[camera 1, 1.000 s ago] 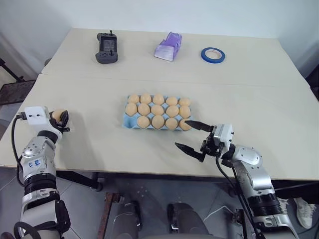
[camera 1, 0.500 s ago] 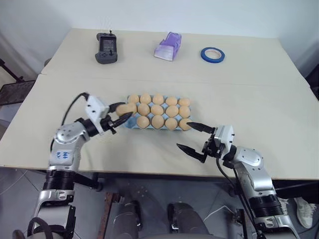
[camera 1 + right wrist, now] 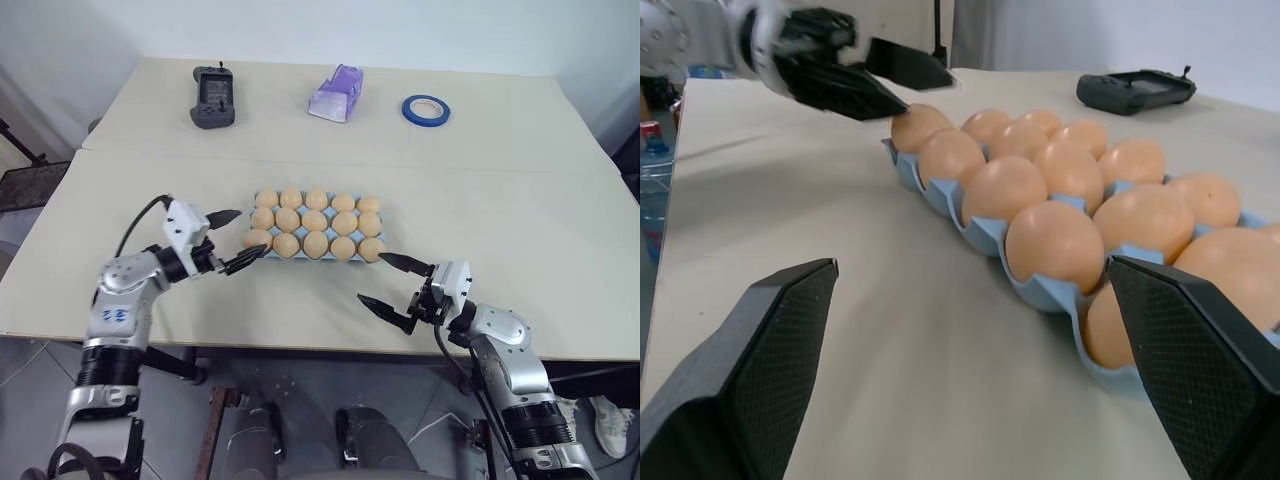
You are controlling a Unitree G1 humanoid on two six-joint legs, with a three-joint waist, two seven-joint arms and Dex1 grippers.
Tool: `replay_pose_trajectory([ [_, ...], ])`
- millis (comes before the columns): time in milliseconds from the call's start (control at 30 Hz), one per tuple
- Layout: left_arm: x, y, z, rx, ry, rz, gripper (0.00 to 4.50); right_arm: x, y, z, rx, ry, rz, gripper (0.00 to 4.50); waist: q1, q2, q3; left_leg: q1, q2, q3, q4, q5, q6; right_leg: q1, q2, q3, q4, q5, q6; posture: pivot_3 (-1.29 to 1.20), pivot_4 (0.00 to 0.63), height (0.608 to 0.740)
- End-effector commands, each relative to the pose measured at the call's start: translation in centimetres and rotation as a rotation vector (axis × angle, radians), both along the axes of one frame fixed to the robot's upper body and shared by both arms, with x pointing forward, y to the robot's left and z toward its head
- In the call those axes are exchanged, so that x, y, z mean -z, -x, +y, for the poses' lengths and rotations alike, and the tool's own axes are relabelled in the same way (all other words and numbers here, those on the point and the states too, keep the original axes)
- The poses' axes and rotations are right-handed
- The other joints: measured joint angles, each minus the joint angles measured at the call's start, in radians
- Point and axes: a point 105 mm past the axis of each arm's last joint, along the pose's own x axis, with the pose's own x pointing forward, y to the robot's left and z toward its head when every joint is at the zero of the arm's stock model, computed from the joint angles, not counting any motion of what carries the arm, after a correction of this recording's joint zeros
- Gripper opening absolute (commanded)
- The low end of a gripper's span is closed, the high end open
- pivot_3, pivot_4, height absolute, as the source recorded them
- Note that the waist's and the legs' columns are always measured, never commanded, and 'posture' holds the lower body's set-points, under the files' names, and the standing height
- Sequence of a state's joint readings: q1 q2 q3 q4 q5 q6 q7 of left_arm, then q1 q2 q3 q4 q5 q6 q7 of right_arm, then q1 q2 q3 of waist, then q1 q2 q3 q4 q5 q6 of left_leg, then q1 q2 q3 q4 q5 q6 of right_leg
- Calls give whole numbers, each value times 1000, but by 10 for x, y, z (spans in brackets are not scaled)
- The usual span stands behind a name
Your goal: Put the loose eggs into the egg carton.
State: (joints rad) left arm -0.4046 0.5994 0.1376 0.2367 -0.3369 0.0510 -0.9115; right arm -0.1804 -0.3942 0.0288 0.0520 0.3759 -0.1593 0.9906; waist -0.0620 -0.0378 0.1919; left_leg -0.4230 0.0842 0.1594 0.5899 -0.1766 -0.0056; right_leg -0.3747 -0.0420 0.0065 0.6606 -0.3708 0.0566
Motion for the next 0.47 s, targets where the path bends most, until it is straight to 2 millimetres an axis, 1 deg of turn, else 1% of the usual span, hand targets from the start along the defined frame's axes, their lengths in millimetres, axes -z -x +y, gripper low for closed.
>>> replay_pose_trajectory([
  [33,-7,22,29,-28,-52,-25,4488,-11,2,-9,13,9,-57,4500,-3,0,0,0,0,0,0,0,0,0,0,0,0,0,0,0,150,740],
  [100,5,41,45,-31,-117,14,4488,-10,2,-16,14,33,-50,4500,-6,0,0,0,0,0,-1,0,0,0,-1,0,0,0,-1,0,150,740],
  [133,8,46,48,-27,-134,29,4488,-10,2,-19,15,39,-49,4500,-8,0,0,0,0,0,-2,-1,0,0,-2,0,-1,0,-1,0,150,740],
  [200,14,54,47,-20,-139,47,4488,-10,1,-24,20,56,-47,4500,-7,0,0,0,-1,0,-3,-1,0,0,-3,0,-2,-1,-1,0,150,740],
  [367,20,59,43,-47,-134,64,4488,-12,-3,-32,28,72,-47,4500,1,1,0,0,-1,-2,-5,-1,0,0,-5,-2,-4,-2,-4,0,150,740],
  [433,19,58,40,-56,-119,52,4488,-14,-5,-34,31,74,-48,4500,1,1,0,0,-2,-2,-6,-1,0,0,-5,-2,-5,-8,-15,0,150,740],
  [467,20,57,39,-67,-135,35,4488,-14,-6,-34,30,74,-49,4500,1,1,0,0,-2,-2,-7,-1,0,0,-5,-2,-5,-7,-15,0,150,740],
])
